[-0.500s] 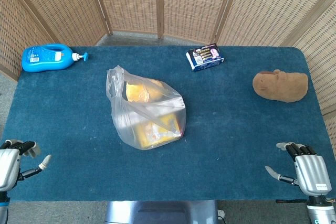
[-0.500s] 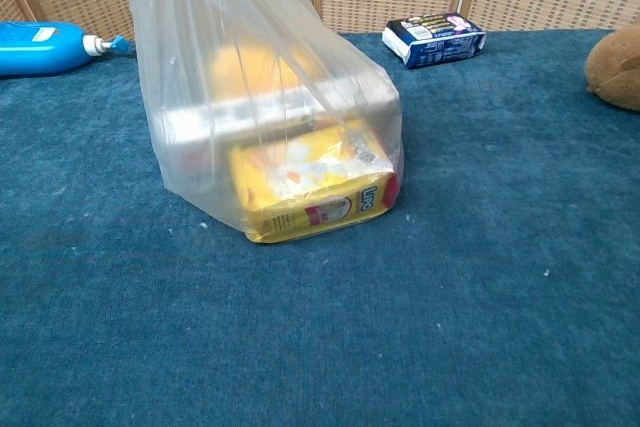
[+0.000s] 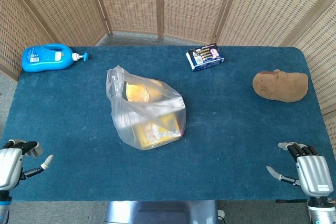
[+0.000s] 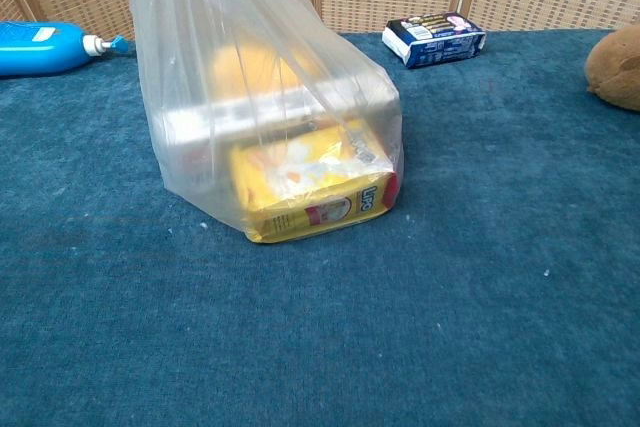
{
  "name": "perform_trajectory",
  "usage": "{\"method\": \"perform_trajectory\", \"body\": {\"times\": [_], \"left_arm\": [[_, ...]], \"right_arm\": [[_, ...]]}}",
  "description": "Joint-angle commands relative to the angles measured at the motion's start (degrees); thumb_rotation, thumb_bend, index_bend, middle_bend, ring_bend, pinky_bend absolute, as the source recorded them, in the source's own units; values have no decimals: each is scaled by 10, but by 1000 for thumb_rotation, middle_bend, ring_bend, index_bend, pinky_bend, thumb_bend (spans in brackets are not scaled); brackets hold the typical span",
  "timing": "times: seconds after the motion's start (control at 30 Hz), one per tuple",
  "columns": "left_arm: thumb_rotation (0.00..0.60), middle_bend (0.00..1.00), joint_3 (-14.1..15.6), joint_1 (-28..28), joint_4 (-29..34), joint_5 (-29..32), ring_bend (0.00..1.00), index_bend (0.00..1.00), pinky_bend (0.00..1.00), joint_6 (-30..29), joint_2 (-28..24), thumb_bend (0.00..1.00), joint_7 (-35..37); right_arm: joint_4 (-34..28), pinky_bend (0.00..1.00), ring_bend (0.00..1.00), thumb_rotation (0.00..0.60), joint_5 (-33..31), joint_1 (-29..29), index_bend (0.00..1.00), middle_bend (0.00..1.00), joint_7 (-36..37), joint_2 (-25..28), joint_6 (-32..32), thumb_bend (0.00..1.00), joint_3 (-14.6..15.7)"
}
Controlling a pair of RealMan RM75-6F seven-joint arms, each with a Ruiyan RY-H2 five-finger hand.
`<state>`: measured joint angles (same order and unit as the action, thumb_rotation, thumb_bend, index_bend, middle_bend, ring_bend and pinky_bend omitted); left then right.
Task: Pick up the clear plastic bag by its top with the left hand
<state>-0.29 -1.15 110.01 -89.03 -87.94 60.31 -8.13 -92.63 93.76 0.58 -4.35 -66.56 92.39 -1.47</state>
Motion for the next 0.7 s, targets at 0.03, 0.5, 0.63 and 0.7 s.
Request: {"method": "perform_trajectory", "body": {"times": [0.03, 0.5, 0.63, 0.7], "left_arm": [[89, 623, -7, -4, 7, 7, 568, 571, 323, 2, -5, 243, 35], [86, 624, -113, -114, 90, 152, 568, 571, 396, 198, -102, 244, 448], [86, 624, -139, -149, 96, 172, 568, 571, 411, 261, -119, 244, 528], [84, 624, -154, -171, 99, 176, 568, 571, 432, 305, -129, 243, 587]], "right_arm": [[-1, 352, 388, 274, 2, -1, 339, 412, 0, 0, 3, 218, 0], [1, 352, 386, 276, -2, -5, 340, 412, 6, 1, 8, 217, -2], [5, 352, 386, 274, -5, -9, 339, 412, 9, 1, 11, 217, -2], [7, 352, 386, 272, -8, -10, 339, 412, 11, 2, 12, 217, -3]]}}
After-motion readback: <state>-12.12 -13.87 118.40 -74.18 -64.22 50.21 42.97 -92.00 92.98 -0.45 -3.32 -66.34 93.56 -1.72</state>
